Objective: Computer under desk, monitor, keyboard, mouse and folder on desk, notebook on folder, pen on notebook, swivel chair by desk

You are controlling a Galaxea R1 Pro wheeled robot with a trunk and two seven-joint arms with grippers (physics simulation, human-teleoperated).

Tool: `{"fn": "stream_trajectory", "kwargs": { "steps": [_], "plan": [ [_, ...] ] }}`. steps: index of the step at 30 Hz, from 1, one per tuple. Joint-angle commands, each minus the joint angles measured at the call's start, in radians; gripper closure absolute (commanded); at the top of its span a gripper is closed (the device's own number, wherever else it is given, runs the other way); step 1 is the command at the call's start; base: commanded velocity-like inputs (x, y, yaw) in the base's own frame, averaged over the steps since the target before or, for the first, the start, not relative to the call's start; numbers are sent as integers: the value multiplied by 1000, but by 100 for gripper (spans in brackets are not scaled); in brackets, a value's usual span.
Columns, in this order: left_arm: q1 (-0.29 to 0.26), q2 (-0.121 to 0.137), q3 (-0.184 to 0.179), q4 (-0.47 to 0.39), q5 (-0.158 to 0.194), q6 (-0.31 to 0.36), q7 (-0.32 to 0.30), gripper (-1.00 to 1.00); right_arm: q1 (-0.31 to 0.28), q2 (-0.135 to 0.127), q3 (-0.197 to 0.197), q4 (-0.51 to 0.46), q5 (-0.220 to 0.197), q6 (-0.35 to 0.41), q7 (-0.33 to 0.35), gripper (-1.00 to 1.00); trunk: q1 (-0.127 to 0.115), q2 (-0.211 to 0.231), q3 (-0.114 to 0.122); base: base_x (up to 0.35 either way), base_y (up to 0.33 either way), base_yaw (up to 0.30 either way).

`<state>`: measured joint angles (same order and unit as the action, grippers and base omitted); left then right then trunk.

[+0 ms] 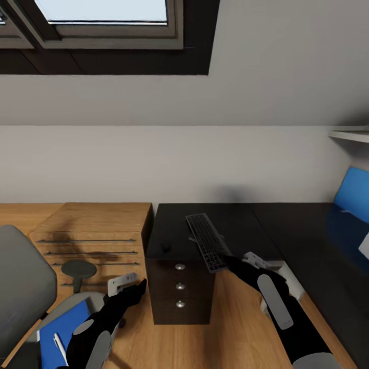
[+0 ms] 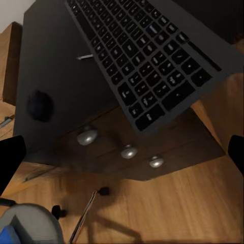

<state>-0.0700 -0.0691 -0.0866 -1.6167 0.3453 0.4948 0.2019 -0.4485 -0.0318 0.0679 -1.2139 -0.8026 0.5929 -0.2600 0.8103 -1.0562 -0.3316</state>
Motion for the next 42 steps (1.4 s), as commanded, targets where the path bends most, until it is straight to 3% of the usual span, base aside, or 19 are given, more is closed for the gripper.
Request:
{"fn": "stream_trajectory", "kwargs": {
  "steps": [1,16,25,30,33,36,37,39,42],
  "plan": [
    [-1,0,-1,-2,11,5,9,-100,-1,-1,3,-1,-10,1,-10,-100,0,-1,-2,-169,41,-269],
    [-1,1,-56,-2,11,2,11,-100,-1,0,3,-1,-12,1,-9,-100,0,-1,-7,-32,8,-161],
    [-1,0,-58,-2,11,5,11,-100,-1,2,0,45,-20,0,-3,-100,34,-64,-36,0,0,-1],
    [-1,0,-58,-2,11,5,11,-100,-1,-2,-8,88,-97,-1,49,-100,53,-99,-51,0,0,0],
    [-1,0,-58,-2,11,5,11,-100,-1,-3,-44,115,-131,2,83,-100,65,-120,-61,0,0,0],
    [-1,0,-59,-2,11,5,11,-100,-1,-3,-107,128,-179,7,102,-100,76,-141,-70,0,0,0],
    [-1,0,-59,-2,11,5,12,-100,-1,-2,-141,134,-213,9,107,-100,80,-148,-73,0,0,0],
    [-1,0,-59,-2,11,5,12,-100,-1,0,-168,145,-249,9,109,-100,88,-162,-80,0,0,0],
    [-1,0,-58,-2,11,5,12,-100,-5,5,-204,222,-348,5,110,-100,99,-183,-89,0,0,0]
  ]
}}
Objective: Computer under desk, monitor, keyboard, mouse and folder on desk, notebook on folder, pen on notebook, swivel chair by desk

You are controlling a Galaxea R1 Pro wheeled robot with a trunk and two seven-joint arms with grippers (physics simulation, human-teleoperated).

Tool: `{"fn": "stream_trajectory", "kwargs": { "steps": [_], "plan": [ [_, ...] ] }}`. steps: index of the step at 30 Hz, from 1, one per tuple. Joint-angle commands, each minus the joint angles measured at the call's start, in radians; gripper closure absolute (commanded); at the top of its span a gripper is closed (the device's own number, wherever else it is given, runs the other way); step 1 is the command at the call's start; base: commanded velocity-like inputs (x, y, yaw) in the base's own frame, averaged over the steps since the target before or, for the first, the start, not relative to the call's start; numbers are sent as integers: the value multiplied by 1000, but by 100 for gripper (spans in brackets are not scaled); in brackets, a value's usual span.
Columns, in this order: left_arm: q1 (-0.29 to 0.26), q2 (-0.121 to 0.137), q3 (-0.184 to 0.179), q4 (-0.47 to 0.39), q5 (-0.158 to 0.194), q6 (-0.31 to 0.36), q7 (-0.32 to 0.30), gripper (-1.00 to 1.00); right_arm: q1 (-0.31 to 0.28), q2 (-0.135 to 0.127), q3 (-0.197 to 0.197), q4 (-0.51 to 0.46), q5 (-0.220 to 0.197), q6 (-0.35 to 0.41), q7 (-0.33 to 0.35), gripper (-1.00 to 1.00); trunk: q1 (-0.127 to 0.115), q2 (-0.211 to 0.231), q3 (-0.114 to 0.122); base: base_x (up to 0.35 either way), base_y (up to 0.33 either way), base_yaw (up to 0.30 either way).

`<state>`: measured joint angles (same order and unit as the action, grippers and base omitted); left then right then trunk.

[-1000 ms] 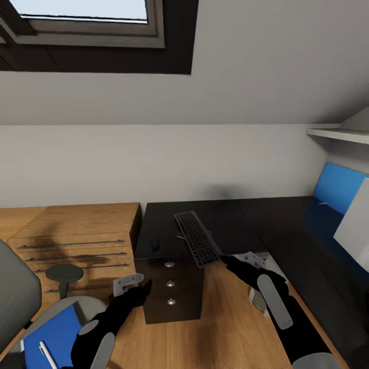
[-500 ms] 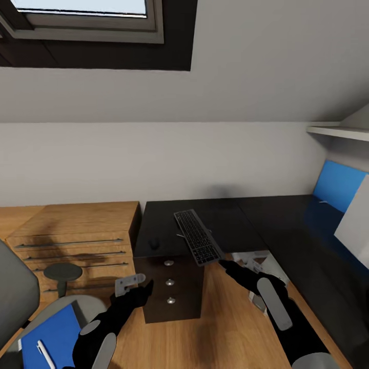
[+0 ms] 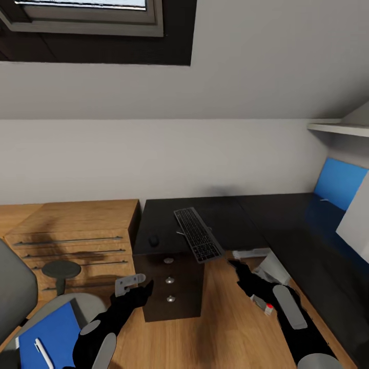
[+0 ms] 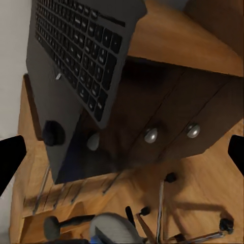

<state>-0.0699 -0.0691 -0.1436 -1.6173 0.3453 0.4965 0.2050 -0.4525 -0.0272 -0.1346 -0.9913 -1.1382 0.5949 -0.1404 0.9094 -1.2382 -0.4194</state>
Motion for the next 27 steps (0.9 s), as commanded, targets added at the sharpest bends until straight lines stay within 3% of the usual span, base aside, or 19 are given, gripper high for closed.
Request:
{"fn": "stream_trajectory", "kwargs": {
  "steps": [1,4,6,9,16,19,21,27],
  "plan": [
    [-1,0,-1,-1,11,4,9,-100,-2,1,-4,11,-27,3,-9,-100,4,-8,-4,0,0,0],
    [-1,0,-1,-1,11,4,9,-100,-5,5,-11,49,-72,-8,-5,-100,15,-29,-14,0,0,0],
    [-1,0,-1,-1,11,4,9,-100,-6,11,-7,60,-77,-30,-3,-100,23,-43,-20,0,0,0],
    [-1,0,-1,-1,11,4,10,-100,-6,25,10,91,-77,-96,2,-100,35,-64,-29,0,0,0],
    [-1,5,-7,5,16,10,10,-100,0,38,21,113,-73,-130,38,-100,58,-106,-48,0,0,0],
    [0,-9,-19,3,34,26,10,-100,-4,43,23,108,-56,-147,55,-100,58,-106,-48,0,0,0],
    [0,-13,-7,1,39,38,10,-100,-6,45,23,106,-60,-158,66,-100,58,-106,-48,0,0,0],
    [1,-34,26,-2,10,7,10,-100,-9,54,23,102,-78,-135,79,-100,77,-141,-64,0,0,0]
  ]
}}
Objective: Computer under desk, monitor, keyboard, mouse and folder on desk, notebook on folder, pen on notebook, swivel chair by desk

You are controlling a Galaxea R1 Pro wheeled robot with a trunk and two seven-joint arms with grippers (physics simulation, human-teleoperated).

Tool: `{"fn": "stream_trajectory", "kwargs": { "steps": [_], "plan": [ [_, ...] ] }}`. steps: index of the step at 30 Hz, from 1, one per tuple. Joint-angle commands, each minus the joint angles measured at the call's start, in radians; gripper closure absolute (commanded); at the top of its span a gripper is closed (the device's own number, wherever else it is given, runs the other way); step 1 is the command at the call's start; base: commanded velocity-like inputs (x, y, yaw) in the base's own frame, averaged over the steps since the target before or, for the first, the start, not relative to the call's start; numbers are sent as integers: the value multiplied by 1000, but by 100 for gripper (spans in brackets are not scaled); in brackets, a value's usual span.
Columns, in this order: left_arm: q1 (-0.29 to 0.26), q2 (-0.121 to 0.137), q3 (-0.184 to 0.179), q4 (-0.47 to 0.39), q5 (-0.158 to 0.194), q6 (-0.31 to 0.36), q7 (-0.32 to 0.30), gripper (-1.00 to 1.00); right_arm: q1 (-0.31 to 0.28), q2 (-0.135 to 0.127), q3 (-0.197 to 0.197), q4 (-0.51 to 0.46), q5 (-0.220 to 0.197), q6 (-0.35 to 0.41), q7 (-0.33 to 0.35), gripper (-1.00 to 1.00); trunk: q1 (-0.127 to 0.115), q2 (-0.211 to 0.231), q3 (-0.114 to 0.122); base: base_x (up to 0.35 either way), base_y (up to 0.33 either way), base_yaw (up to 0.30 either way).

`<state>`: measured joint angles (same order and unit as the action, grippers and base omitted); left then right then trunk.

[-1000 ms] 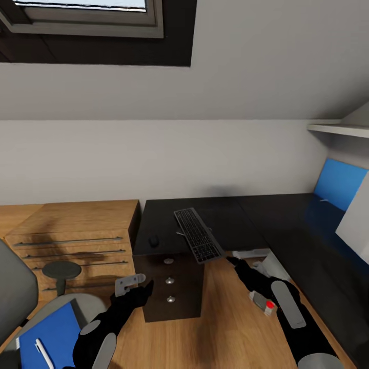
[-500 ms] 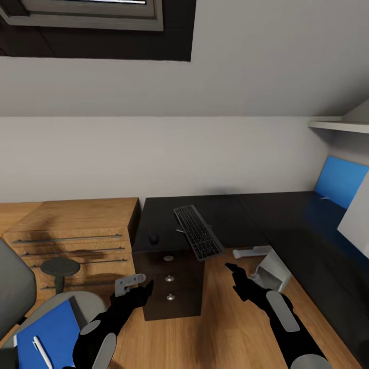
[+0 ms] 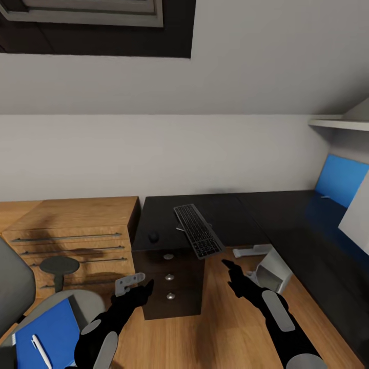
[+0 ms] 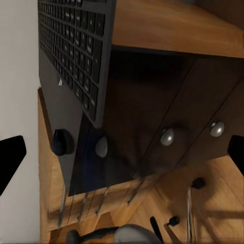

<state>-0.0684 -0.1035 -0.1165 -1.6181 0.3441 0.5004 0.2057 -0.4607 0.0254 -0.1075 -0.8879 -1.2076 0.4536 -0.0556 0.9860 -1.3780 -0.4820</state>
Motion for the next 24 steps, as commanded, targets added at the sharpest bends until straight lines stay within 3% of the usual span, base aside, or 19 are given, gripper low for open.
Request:
{"fn": "stream_trajectory", "kwargs": {
  "steps": [1,20,21,24],
  "plan": [
    [-1,0,0,-1,10,3,9,-100,0,1,-4,-1,-9,12,0,-100,4,-8,-4,0,0,0],
    [-1,-5,1,-2,7,9,9,-100,-1,-1,-8,6,-18,24,106,-100,77,-141,-64,0,0,0],
    [-1,-5,1,-2,7,13,9,-100,-1,-1,-8,6,-18,24,164,-100,81,-148,-67,0,0,0],
    [-1,-5,1,-2,7,15,9,-100,0,-1,-8,5,-18,24,163,-100,92,-169,-76,0,0,0]
  ]
}}
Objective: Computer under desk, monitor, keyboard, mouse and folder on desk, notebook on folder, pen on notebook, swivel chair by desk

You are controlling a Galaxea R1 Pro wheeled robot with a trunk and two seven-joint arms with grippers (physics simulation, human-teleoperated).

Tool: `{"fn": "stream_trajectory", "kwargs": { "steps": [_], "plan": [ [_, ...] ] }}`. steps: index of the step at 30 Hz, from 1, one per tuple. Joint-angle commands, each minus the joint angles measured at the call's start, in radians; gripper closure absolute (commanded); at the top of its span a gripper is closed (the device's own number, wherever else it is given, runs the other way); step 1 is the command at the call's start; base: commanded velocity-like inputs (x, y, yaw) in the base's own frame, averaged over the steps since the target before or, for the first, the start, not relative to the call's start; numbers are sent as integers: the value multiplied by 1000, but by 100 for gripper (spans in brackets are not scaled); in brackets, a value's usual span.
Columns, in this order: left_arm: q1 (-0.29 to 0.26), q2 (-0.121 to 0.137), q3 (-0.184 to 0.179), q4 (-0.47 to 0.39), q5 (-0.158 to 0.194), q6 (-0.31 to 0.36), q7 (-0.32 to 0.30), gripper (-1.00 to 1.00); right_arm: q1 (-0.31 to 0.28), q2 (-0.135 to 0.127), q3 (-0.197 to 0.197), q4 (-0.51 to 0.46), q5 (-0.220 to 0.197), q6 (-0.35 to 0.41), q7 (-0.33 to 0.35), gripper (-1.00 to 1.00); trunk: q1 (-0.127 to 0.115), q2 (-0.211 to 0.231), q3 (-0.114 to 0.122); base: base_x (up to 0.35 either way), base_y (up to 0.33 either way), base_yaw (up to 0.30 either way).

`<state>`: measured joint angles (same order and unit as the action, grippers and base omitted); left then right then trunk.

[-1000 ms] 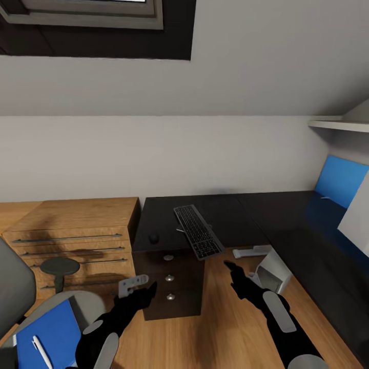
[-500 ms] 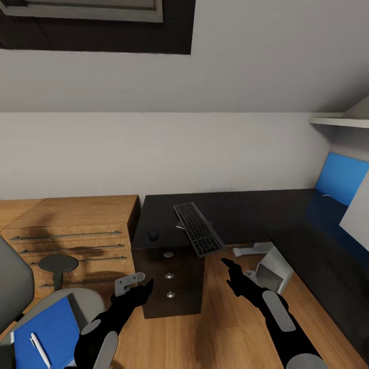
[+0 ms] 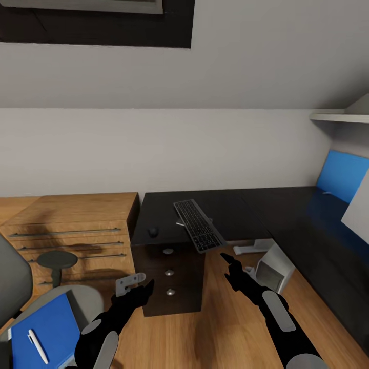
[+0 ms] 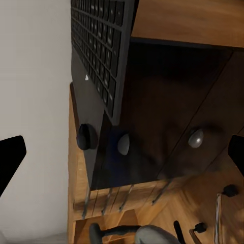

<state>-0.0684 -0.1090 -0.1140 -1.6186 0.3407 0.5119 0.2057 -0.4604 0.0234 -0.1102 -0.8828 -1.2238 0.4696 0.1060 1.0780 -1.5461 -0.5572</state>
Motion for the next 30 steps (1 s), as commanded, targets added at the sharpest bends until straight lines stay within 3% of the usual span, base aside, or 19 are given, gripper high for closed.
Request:
{"fn": "stream_trajectory", "kwargs": {
  "steps": [1,30],
  "plan": [
    [-1,0,-1,-1,11,4,9,-100,-1,1,-5,0,-2,7,2,-100,4,-8,-4,0,0,0],
    [-1,0,-1,-1,11,5,9,-100,0,-2,-6,0,6,13,29,-100,115,-211,-95,0,0,0]
  ]
}}
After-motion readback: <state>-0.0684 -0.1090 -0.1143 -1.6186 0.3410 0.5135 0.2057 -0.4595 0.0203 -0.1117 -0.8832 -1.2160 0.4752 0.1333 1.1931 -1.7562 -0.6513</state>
